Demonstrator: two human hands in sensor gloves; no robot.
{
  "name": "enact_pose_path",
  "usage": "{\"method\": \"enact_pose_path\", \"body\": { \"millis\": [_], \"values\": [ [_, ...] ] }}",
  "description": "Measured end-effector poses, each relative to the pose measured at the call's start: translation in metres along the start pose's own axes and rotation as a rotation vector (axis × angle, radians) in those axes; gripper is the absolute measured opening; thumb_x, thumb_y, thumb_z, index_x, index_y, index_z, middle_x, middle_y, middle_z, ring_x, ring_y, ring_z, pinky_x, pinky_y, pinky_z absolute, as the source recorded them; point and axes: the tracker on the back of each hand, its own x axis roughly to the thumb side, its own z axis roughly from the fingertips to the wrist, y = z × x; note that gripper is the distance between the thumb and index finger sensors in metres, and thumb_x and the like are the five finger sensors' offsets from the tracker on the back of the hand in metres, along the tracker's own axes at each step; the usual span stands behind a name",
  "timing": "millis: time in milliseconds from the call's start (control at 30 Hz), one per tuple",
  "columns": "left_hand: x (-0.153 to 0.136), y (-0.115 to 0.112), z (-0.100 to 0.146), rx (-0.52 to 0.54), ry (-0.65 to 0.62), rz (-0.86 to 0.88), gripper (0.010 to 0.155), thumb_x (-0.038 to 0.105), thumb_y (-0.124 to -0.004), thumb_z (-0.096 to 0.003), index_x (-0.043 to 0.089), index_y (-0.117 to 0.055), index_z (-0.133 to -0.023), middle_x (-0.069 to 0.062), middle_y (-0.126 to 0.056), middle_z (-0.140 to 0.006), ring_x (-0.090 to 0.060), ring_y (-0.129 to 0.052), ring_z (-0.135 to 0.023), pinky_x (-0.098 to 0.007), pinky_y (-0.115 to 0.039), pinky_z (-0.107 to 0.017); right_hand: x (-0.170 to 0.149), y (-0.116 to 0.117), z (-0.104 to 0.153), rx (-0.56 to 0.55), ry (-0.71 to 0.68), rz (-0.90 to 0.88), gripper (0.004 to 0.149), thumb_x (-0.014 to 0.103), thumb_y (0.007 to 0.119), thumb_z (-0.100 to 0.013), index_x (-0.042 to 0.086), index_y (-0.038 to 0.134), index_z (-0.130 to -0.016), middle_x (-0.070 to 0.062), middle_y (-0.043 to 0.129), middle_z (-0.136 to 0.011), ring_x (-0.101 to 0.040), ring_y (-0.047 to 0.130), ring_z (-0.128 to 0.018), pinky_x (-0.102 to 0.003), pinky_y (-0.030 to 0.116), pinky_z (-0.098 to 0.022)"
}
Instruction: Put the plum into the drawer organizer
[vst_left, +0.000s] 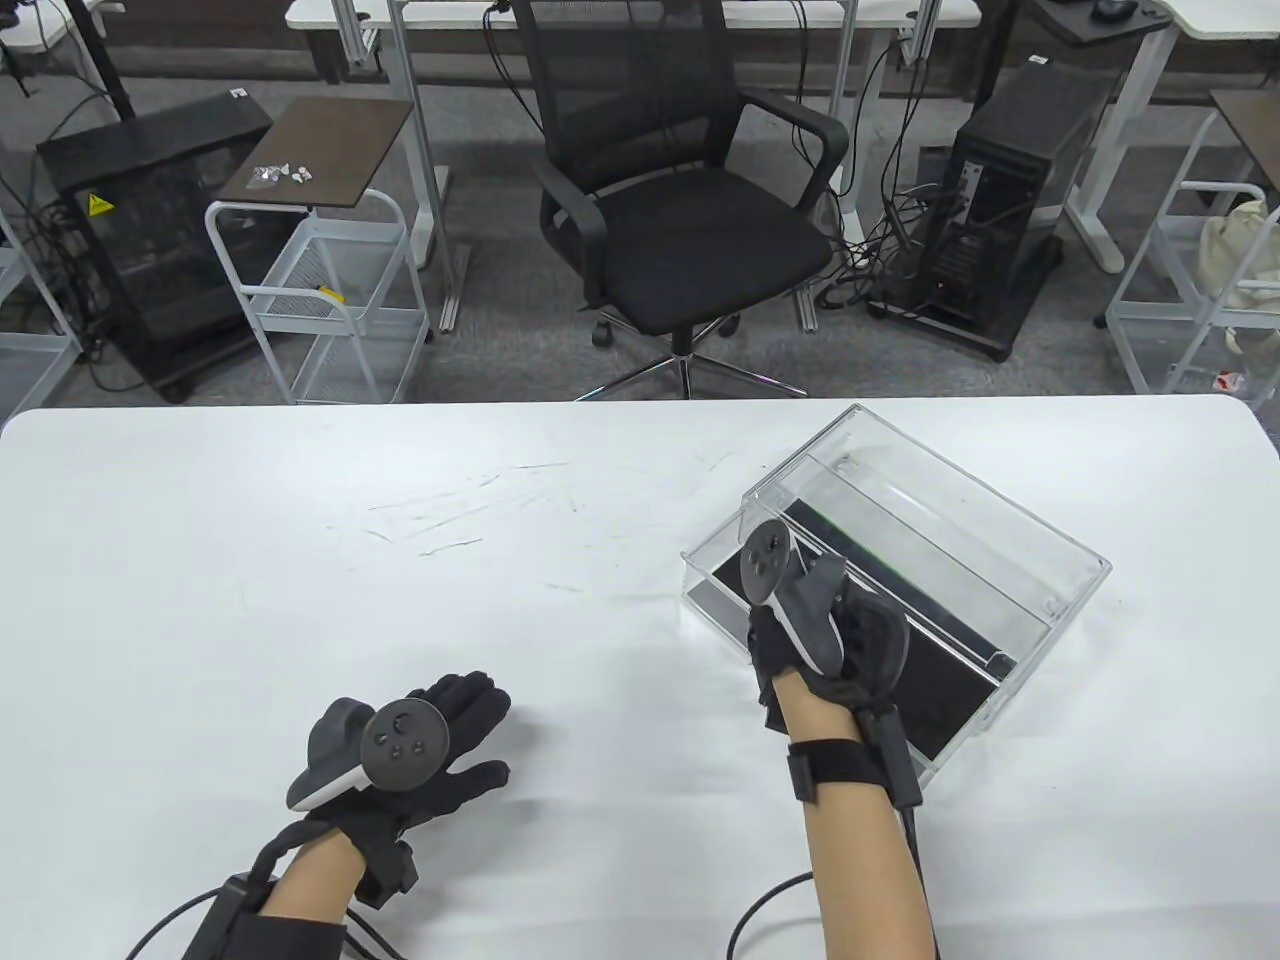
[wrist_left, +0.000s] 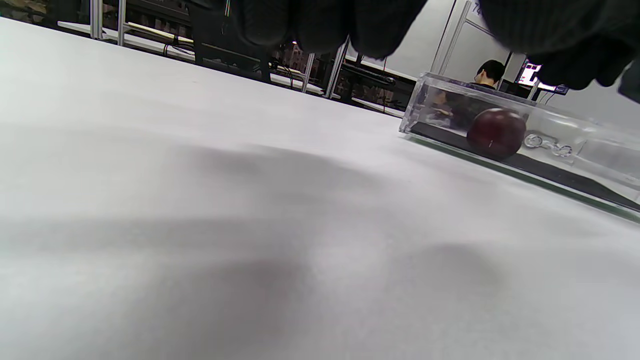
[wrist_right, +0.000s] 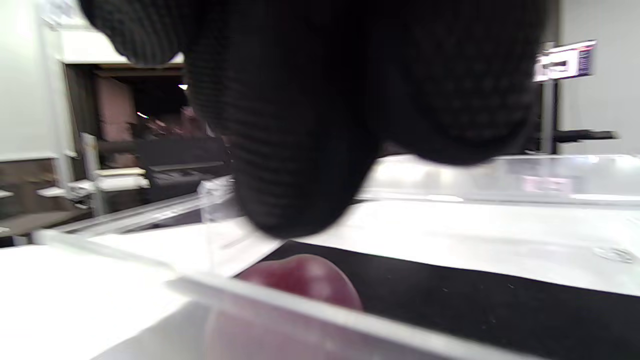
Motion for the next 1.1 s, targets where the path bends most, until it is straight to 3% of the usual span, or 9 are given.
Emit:
{"method": "enact_pose_path", "body": {
  "millis": [33, 133, 200, 267, 400, 633, 800, 1100],
  "values": [
    [0.000, 0.000, 0.000, 0.002, 0.000, -0.002, 0.074, 0.060, -0.073, -0.0426, 0.027, -0.062, -0.108, -0.003, -0.058, -0.122, -0.033, -0.059, -0.111, -0.050, -0.049, -0.082, -0.002, -0.001, 0.007, 0.003, -0.019, -0.034, 0.041, 0.046, 0.073, -0.042, 0.016, 0.093, -0.062, -0.001, 0.110, -0.037, -0.001, 0.108, -0.011, -0.020, 0.094, -0.006],
    [0.001, -0.001, 0.000, 0.003, -0.001, -0.007, 0.074, 0.060, -0.073, -0.0425, 0.027, -0.063, -0.108, -0.003, -0.059, -0.122, -0.033, -0.060, -0.111, -0.050, -0.049, -0.082, -0.017, 0.026, 0.020, 0.214, 0.079, -0.064, 0.047, 0.044, 0.070, -0.044, 0.008, 0.095, -0.059, -0.005, 0.111, -0.031, -0.003, 0.108, -0.004, -0.022, 0.093, -0.001],
    [0.001, -0.002, 0.000, -0.001, -0.003, -0.014, 0.074, 0.060, -0.073, -0.0425, 0.027, -0.062, -0.108, -0.003, -0.058, -0.122, -0.033, -0.060, -0.111, -0.050, -0.049, -0.082, -0.032, 0.048, 0.021, 0.336, 0.162, -0.021, 0.053, 0.045, 0.066, -0.044, 0.004, 0.093, -0.063, -0.005, 0.111, -0.031, -0.003, 0.109, -0.004, -0.021, 0.094, 0.000],
    [0.002, -0.002, 0.001, 0.001, -0.008, -0.017, 0.074, 0.060, -0.073, -0.0425, 0.027, -0.063, -0.108, -0.003, -0.059, -0.122, -0.032, -0.060, -0.111, -0.050, -0.049, -0.082, -0.047, 0.066, 0.019, 0.405, 0.240, -0.089, 0.059, 0.046, 0.062, -0.045, -0.002, 0.088, -0.068, -0.006, 0.111, -0.034, -0.003, 0.110, -0.006, -0.021, 0.094, -0.001],
    [0.002, -0.003, 0.001, 0.002, -0.009, -0.021, 0.074, 0.060, -0.073, -0.0426, 0.027, -0.063, -0.108, -0.003, -0.059, -0.122, -0.032, -0.060, -0.111, -0.050, -0.049, -0.082, -0.064, 0.085, 0.018, 0.421, 0.350, -0.309, 0.064, 0.046, 0.058, -0.045, -0.007, 0.080, -0.073, -0.005, 0.110, -0.039, -0.003, 0.111, -0.009, -0.020, 0.095, -0.002],
    [0.003, -0.003, 0.002, 0.000, -0.010, -0.022, 0.073, 0.060, -0.073, -0.0427, 0.027, -0.063, -0.108, -0.003, -0.059, -0.122, -0.032, -0.060, -0.110, -0.050, -0.049, -0.082, -0.077, 0.096, 0.030, 0.313, 0.426, -0.600, 0.057, 0.042, 0.059, -0.047, -0.003, 0.080, -0.073, 0.003, 0.109, -0.043, 0.006, 0.111, -0.012, -0.013, 0.097, -0.005],
    [0.004, -0.004, 0.002, 0.000, -0.015, -0.027, 0.074, 0.059, -0.073, -0.0427, 0.026, -0.063, -0.108, -0.003, -0.059, -0.122, -0.033, -0.060, -0.110, -0.050, -0.050, -0.082, -0.081, 0.090, 0.031, 0.253, 0.428, -0.603, 0.054, 0.042, 0.061, -0.047, -0.002, 0.081, -0.072, 0.006, 0.108, -0.044, 0.009, 0.110, -0.014, -0.011, 0.097, -0.006],
    [0.003, -0.005, 0.002, -0.014, 0.001, -0.023, 0.073, 0.059, -0.073, -0.0428, 0.027, -0.063, -0.108, -0.003, -0.059, -0.122, -0.033, -0.060, -0.110, -0.050, -0.050, -0.081, -0.087, 0.089, 0.011, 0.284, 0.497, -0.581, 0.054, 0.041, 0.060, -0.048, -0.002, 0.077, -0.075, 0.004, 0.105, -0.051, 0.006, 0.110, -0.021, -0.013, 0.097, -0.012]
  ]
}}
